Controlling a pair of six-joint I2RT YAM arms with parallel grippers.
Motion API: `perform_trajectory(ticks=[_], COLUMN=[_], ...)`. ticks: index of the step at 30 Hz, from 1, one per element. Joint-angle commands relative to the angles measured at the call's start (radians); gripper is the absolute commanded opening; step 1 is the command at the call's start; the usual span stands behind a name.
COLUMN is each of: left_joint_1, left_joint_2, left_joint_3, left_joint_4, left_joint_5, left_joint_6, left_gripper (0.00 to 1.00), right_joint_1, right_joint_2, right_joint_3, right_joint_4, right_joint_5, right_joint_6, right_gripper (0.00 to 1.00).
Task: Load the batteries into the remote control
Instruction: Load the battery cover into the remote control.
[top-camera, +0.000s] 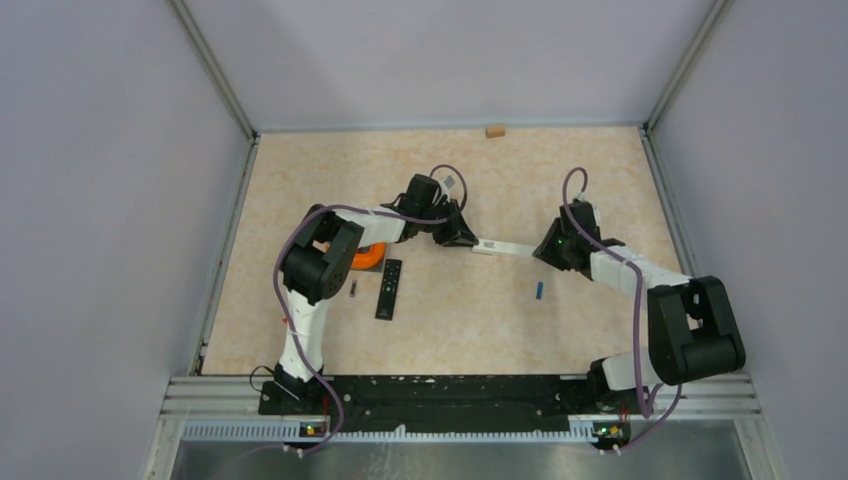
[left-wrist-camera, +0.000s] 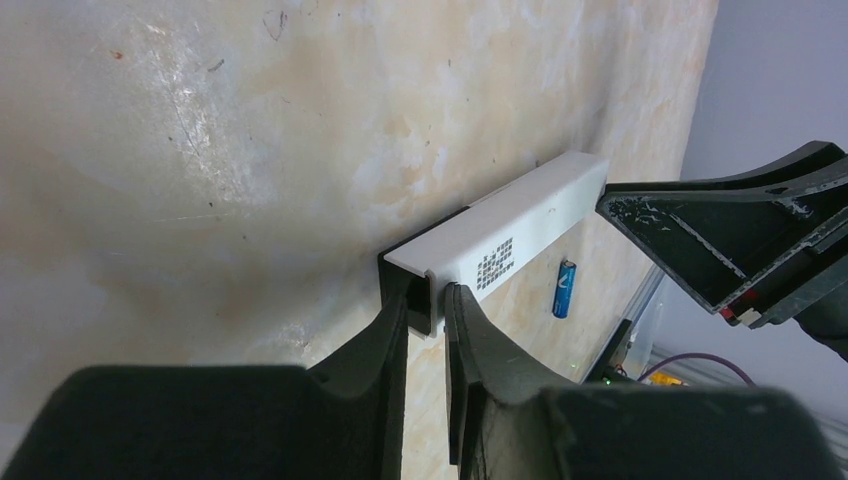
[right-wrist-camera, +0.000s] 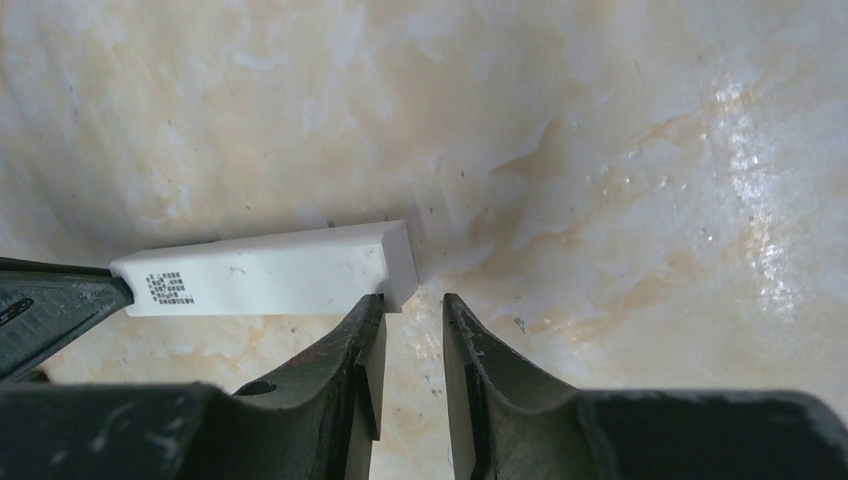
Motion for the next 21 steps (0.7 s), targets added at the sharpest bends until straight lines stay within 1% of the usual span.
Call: perform_trajectory(ticks=[1,8,10,18,21], left_joint_1=[-0.017,-0.016,-0.016,-0.013,-0.015], left_joint_2=[0.087,0.091,0.091,0.099,0.106], left_joint_3=[-0.045,-0.039,-0.039,-0.039,-0.047], left_joint_4=[-0.169,-0.161,-0.158,-0.126,-0.093], left_joint_5=[-0.11,-0.092,-0.086,-0.059,-0.044], left_joint_6=[0.04,0.031,0.026,-0.003,-0.025], left_gripper=[0.18,0.17,0.17,0.16,0.14], right_joint_1=[0.021,0.05,0.056,0.078,0.098], right_joint_2=[0.055,0.101,0.113,0.155,0.169], right_joint_3=[0.05,0.082,0.082,0.044,0.031], right_joint_4=[-0.054,-0.049,-0.046,-0.011,-0.002], right_joint_5=[0.064,0.059,0.057,0.017,-0.007], right_joint_6=[-0.097,-0.135,-0.139,-0.131,-0.12], right_gripper=[0.27,0.19,0.18,0.1,0.07])
